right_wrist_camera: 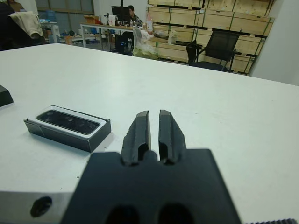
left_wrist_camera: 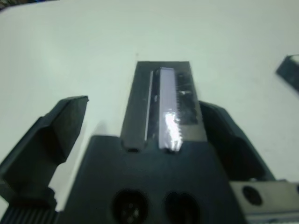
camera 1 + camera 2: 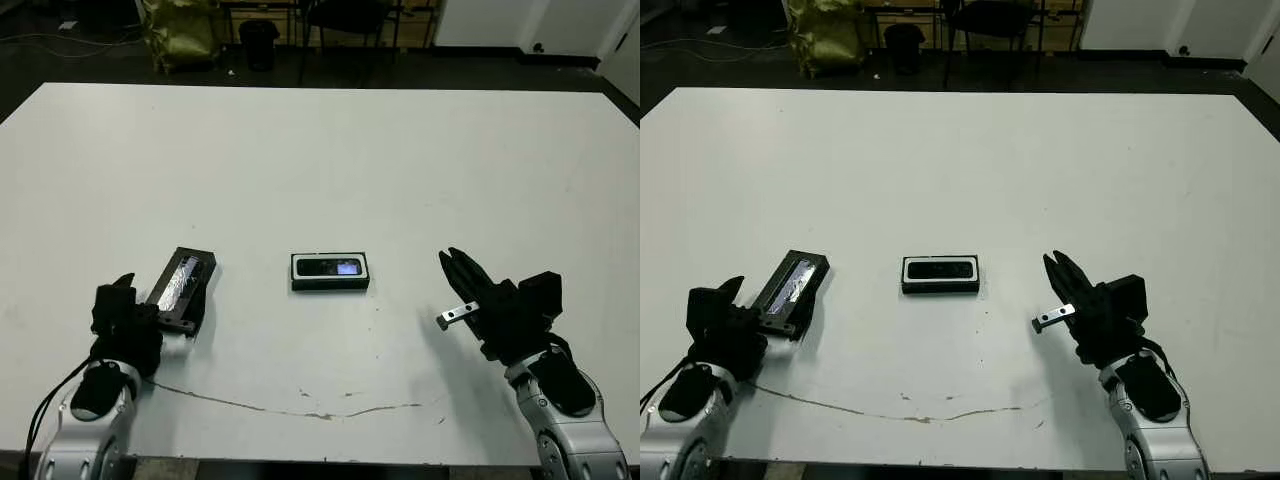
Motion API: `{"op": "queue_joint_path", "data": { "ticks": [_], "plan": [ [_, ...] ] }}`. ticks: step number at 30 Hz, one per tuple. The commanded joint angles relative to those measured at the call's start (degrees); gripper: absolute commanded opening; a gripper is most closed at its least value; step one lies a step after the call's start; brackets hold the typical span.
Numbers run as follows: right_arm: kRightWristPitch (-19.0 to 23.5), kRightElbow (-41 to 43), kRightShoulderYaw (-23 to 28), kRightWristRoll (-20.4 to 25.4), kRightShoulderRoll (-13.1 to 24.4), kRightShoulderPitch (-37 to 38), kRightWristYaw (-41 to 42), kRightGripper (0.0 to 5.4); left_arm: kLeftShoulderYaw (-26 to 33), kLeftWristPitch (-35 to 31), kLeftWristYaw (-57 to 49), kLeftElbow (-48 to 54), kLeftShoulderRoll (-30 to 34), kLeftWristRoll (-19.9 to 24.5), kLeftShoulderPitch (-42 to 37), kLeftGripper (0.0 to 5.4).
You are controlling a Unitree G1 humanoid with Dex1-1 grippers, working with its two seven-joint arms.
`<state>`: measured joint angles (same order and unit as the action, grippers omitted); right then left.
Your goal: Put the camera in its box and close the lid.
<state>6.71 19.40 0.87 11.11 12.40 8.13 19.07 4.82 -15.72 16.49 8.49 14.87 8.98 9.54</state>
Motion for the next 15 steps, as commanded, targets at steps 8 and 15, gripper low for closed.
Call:
{"op": "queue_joint_path", "data": {
  "ticks": [8, 15],
  "plan": [
    [1.2, -0.3, 0.5, 0.5, 0.5, 0.8, 0.3, 0.0, -6.8, -16.8, 17.6, -5.7, 15.6, 2.4, -3.4, 5.39],
    [0.9, -0.5, 1.0, 1.1, 0.4, 1.1, 0.3, 0.0, -11.7, -18.4, 27.5, -7.2, 22.0, 4.1, -6.5, 4.53]
  ]
}}
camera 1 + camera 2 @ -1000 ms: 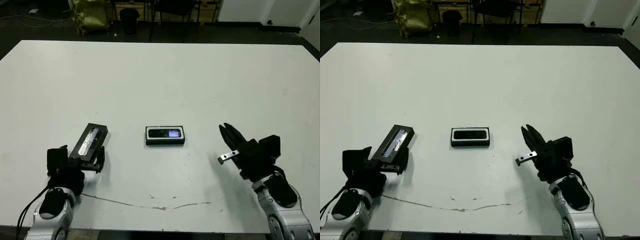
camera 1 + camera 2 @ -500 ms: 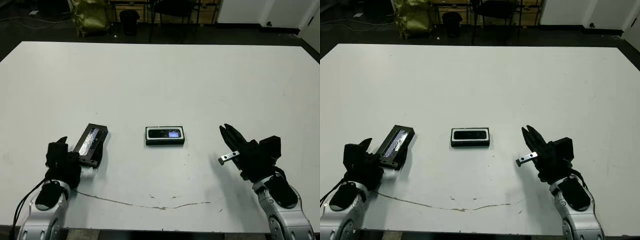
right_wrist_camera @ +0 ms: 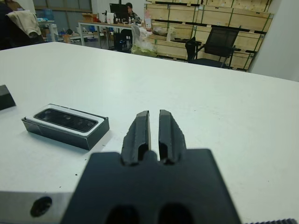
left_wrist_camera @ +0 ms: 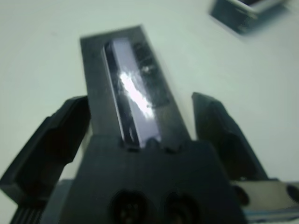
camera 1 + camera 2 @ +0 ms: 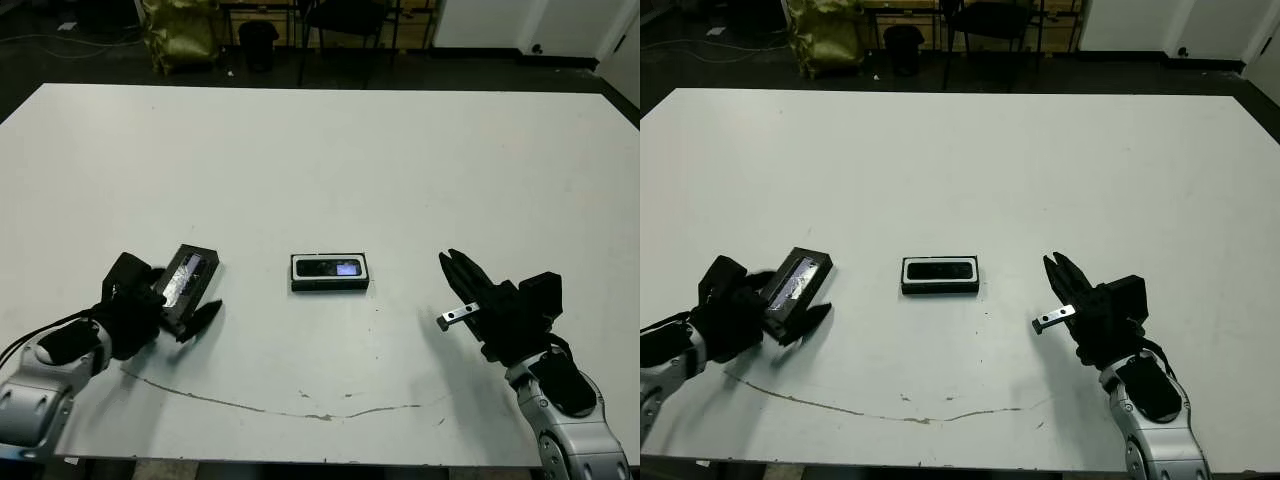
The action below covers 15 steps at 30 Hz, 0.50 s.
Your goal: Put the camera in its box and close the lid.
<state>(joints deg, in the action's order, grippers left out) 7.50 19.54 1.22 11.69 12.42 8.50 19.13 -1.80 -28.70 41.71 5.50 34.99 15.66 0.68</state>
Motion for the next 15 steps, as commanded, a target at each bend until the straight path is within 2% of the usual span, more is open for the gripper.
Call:
{"op": "queue_joint_path", "data": {
  "ticks": [1, 4, 6, 9, 11, 13, 15],
  "plan": [
    [0.0, -0.7, 0.7, 0.8, 0.3, 0.7, 0.4, 0.0, -5.3, -6.7, 1.8, -3.7, 2.1, -2.4, 2.4, 4.33],
    [-0.7, -1.3, 1.1, 1.3, 0.4, 0.7, 0.8, 0.0, -6.0, -7.5, -0.3, -3.7, 2.0, -3.2, 2.7, 3.88],
    [-1.3, -2.2, 1.5, 1.8, 0.4, 0.6, 1.3, 0.0, -5.5, -8.5, -1.9, -6.3, 0.4, -2.6, 2.2, 4.08],
    [-2.6, -3.6, 2.0, 2.7, 0.4, 0.6, 2.3, 0.0, -4.5, -6.6, -3.3, -11.3, -2.2, -1.7, 2.1, 4.75],
    [-3.0, -4.0, 2.1, 2.5, 0.5, 0.6, 2.3, 0.0, -5.2, -5.5, -4.2, -13.2, -2.8, -2.7, 1.8, 5.01],
    [-2.5, -3.5, 2.1, 2.3, 0.6, 0.7, 2.0, 0.0, -5.1, -5.1, -6.0, -14.6, -4.0, -3.1, 1.7, 4.87],
    [-2.3, -3.5, 2.1, 2.4, 0.6, 0.7, 2.1, 0.0, -4.5, -3.8, -7.7, -15.5, -5.1, -3.1, 2.2, 4.42]
  ]
}}
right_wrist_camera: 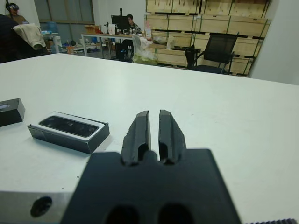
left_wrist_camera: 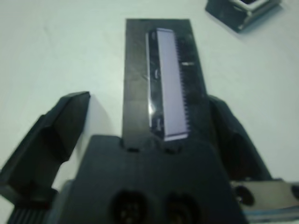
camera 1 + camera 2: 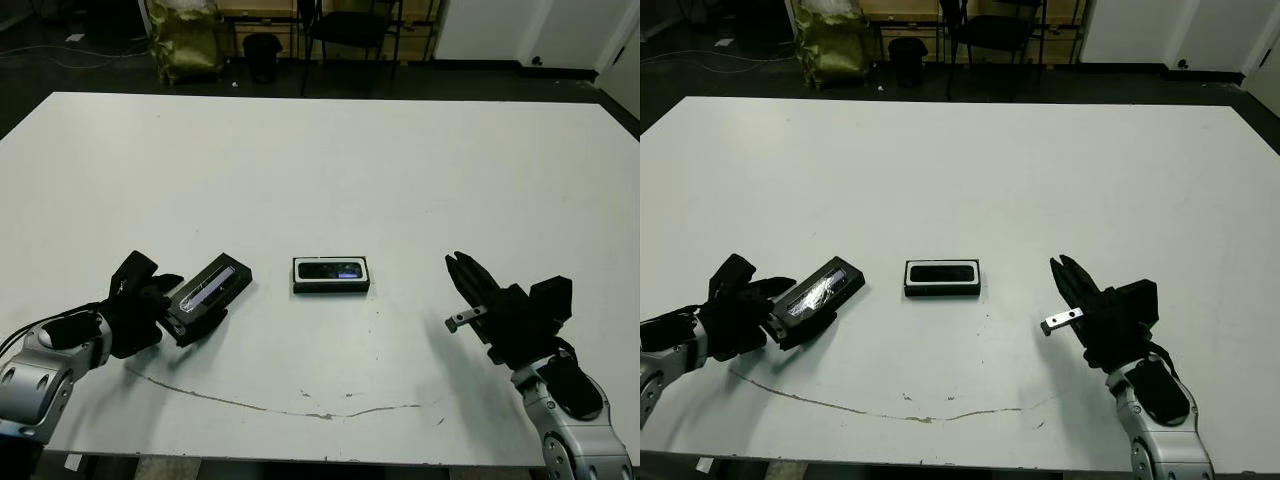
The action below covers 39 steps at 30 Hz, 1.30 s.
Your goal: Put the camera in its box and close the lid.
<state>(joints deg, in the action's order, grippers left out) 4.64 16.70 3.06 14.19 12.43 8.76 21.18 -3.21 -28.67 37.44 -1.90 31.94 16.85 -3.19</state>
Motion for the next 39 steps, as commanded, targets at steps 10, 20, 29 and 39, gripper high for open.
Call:
{"op": "queue_joint_path", "data": {
  "ticks": [10, 20, 29, 39],
  "plan": [
    [-0.3, -1.5, -0.1, -0.6, 0.4, 0.3, -0.1, 0.0, -0.8, 1.5, -8.5, 5.9, -1.0, -4.2, 13.3, 2.56],
    [0.9, -0.8, -0.3, -0.7, 0.3, 0.6, -0.6, 0.0, 0.4, -10.3, -7.2, 20.9, 4.5, -2.4, 13.2, 2.56],
    [0.7, -1.1, -0.5, -0.7, 0.3, 0.6, -0.5, 0.0, 4.3, -5.2, 0.6, 13.0, 8.3, -1.1, 2.0, 2.56],
    [0.2, -0.3, -1.1, -2.0, 0.3, 0.4, -1.3, 0.0, 0.8, -3.7, 9.4, 7.2, 10.8, -2.2, -19.1, 2.55]
  ]
}}
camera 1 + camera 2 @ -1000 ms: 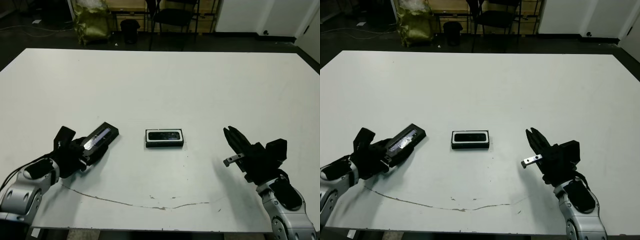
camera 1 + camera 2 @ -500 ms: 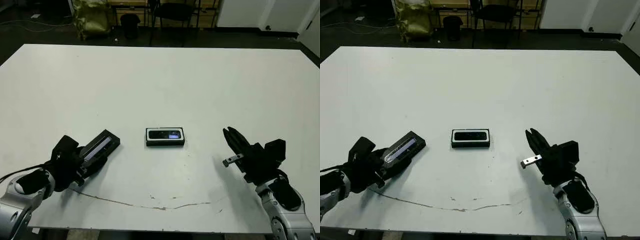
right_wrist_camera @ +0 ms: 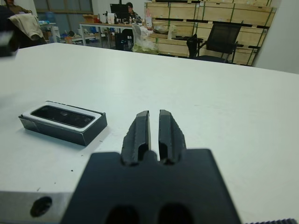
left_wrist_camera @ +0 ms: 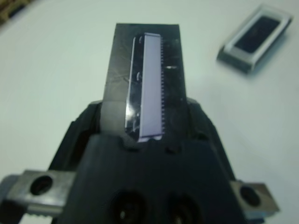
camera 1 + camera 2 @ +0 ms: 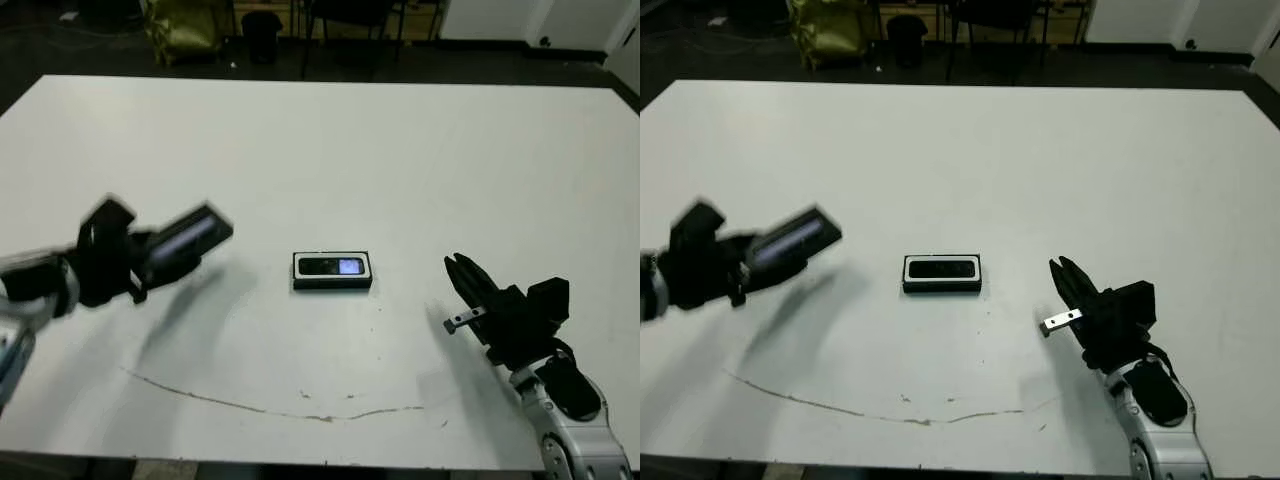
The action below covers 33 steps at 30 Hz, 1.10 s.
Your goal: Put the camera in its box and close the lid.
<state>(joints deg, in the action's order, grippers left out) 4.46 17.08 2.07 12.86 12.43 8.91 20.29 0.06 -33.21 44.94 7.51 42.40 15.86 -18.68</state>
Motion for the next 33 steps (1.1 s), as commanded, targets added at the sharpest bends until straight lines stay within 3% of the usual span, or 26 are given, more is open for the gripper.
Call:
{"op": "queue_joint_path", "data": {
  "ticks": [1, 5, 12, 19, 26, 29, 33],
  "plan": [
    [0.6, -0.5, -0.2, -0.9, 0.3, 0.3, -0.6, 0.0, -3.5, 0.9, 2.3, -2.5, 0.1, -1.9, -5.5, 2.55],
    [1.3, -0.1, -0.3, -0.6, -0.1, 0.5, -0.9, 0.0, -8.4, 4.3, 6.4, -6.4, -2.1, -3.6, -12.9, 2.55],
    [0.5, -0.9, -0.5, -1.2, -0.4, 0.5, -1.4, 0.0, -16.6, 20.4, 16.6, -22.3, -8.7, -8.8, -24.2, 2.55],
    [-0.7, -1.9, -1.2, -1.3, -0.7, 0.5, -1.7, 0.0, -21.2, 27.9, 24.1, -37.3, -16.9, -12.1, -32.6, 2.55],
    [-0.3, -2.1, -1.2, -1.4, -1.2, 0.8, -2.1, 0.0, -22.2, 30.1, 27.2, -46.5, -23.0, -14.1, -36.4, 2.55],
    [-2.8, -3.6, -1.3, -2.0, -1.4, 0.5, -1.7, 0.0, -22.6, 30.2, 28.3, -50.2, -25.1, -15.3, -37.7, 2.55],
    [-2.5, -3.6, -1.4, -2.0, -1.5, 0.5, -1.8, 0.0, -21.8, 29.5, 29.9, -55.0, -27.3, -15.6, -38.6, 2.55]
  ]
}}
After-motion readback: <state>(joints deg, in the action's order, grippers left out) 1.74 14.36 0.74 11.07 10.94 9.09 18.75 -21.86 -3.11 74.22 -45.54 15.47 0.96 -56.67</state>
